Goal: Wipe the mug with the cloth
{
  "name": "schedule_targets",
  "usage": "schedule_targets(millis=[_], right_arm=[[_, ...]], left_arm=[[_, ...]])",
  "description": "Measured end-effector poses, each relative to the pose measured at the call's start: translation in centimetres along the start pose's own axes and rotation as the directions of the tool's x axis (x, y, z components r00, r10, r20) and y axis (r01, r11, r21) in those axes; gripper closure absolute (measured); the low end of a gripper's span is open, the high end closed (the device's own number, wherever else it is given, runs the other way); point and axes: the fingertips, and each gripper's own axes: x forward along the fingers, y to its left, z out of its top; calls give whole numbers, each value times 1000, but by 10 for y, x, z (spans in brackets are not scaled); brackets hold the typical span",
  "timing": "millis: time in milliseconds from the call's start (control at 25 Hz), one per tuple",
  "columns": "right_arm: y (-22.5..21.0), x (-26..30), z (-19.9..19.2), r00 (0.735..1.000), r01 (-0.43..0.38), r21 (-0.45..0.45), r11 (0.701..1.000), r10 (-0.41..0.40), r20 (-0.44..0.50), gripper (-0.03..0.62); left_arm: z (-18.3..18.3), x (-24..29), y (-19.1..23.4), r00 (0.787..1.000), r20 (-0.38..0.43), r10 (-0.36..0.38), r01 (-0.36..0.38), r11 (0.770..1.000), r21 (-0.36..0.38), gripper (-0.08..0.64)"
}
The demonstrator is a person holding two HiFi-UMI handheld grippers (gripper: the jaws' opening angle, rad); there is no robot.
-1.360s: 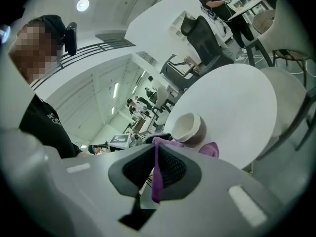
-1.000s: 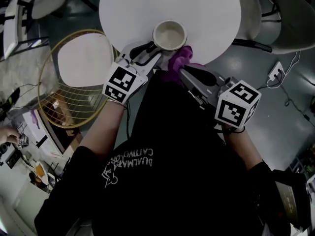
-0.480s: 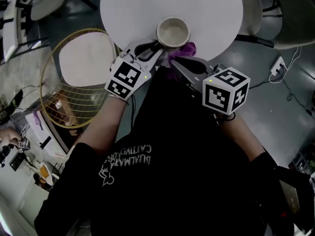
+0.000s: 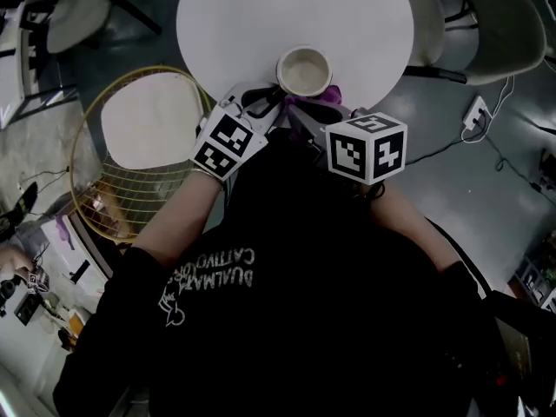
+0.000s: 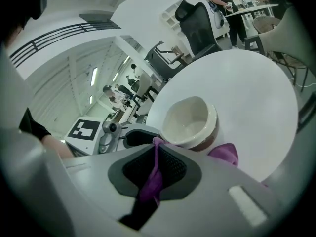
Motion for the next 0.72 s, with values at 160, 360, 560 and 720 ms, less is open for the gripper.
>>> schedule_targets(millis=[160, 360, 560, 720], right_arm=[[-12, 0, -3, 998, 43, 56, 997, -41, -37, 563], [-13, -2, -4, 998, 65, 107, 992, -63, -22, 563], [-14, -6, -3, 997, 77, 142, 987, -74, -25, 563], [-20, -12, -5, 994, 111, 144, 983, -108, -29, 563]], left_arm=[[-1, -2, -3, 999, -16, -50, 50, 999, 3, 499], [-4, -4, -4, 994, -31, -106, 107, 994, 25, 497], [-5, -6, -5, 992, -29, -127, 127, 992, 23, 495], [-7, -8, -4, 990, -15, -139, 139, 990, 7, 494]])
